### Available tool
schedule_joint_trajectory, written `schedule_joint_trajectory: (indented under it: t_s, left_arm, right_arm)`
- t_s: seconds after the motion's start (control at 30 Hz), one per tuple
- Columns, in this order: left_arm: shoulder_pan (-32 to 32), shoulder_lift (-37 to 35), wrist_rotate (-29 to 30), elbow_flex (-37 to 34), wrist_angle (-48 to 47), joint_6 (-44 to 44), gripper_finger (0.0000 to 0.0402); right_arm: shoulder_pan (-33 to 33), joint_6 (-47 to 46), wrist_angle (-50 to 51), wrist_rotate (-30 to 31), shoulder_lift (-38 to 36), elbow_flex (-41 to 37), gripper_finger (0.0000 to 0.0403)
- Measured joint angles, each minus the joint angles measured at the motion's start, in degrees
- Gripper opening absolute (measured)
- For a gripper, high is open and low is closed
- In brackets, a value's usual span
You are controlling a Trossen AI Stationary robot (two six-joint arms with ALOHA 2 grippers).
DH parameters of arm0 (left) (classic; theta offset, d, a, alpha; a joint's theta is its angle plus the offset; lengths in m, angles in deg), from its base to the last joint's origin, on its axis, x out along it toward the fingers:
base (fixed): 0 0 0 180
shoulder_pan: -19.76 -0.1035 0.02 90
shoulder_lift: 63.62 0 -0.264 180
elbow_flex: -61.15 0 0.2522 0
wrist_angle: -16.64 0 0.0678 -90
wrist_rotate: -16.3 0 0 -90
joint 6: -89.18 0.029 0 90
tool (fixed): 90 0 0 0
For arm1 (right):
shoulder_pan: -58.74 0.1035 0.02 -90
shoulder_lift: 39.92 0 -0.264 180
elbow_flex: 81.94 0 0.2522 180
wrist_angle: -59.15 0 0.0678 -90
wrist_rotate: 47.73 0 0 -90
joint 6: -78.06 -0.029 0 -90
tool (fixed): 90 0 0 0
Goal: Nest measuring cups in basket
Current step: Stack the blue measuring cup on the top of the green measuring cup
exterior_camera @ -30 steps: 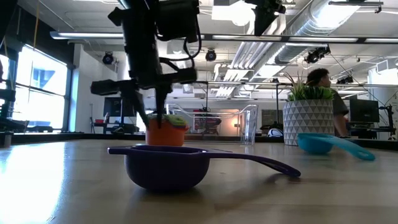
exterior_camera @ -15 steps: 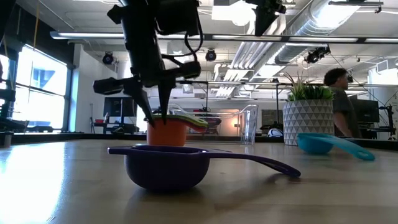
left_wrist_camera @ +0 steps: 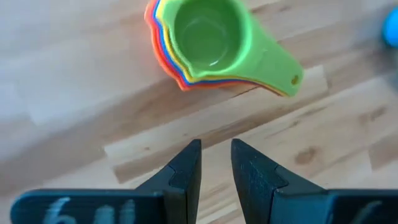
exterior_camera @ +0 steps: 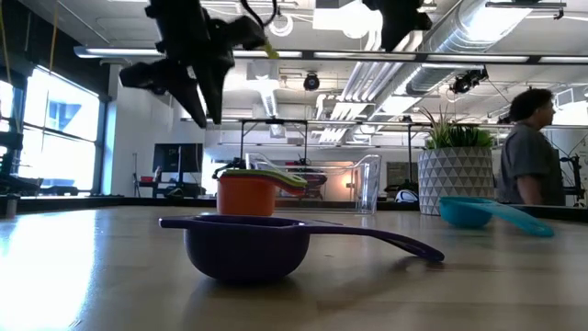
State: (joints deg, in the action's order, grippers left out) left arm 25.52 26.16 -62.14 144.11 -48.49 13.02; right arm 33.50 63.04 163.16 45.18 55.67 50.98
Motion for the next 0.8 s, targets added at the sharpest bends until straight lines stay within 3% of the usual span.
schedule_joint_trajectory:
  t_s: [0.2, 0.47, 0.67, 0.8]
  left_arm:
    - [-0.1, -8.1, 2.2, 0.0, -2.1, 13.9, 0.0078]
    - [-0.1, -17.5, 2.7, 0.0, -2.9, 32.7, 0.0078]
    - [-0.1, -22.1, 2.5, 0.0, -6.0, 39.5, 0.0078]
    - [-0.1, -24.3, 2.6, 0.0, -9.1, 43.4, 0.0078]
  right_arm:
    - [4.0, -11.3, -0.2, -3.3, 0.0, 0.0, 0.0074]
    - [14.3, -26.6, -0.2, 4.2, 0.0, 0.0, 0.0074]
    - [23.5, -38.1, -0.4, 9.3, 0.8, -0.1, 0.0074]
    - [29.4, -47.1, -0.3, 10.0, 1.1, -5.2, 0.0074]
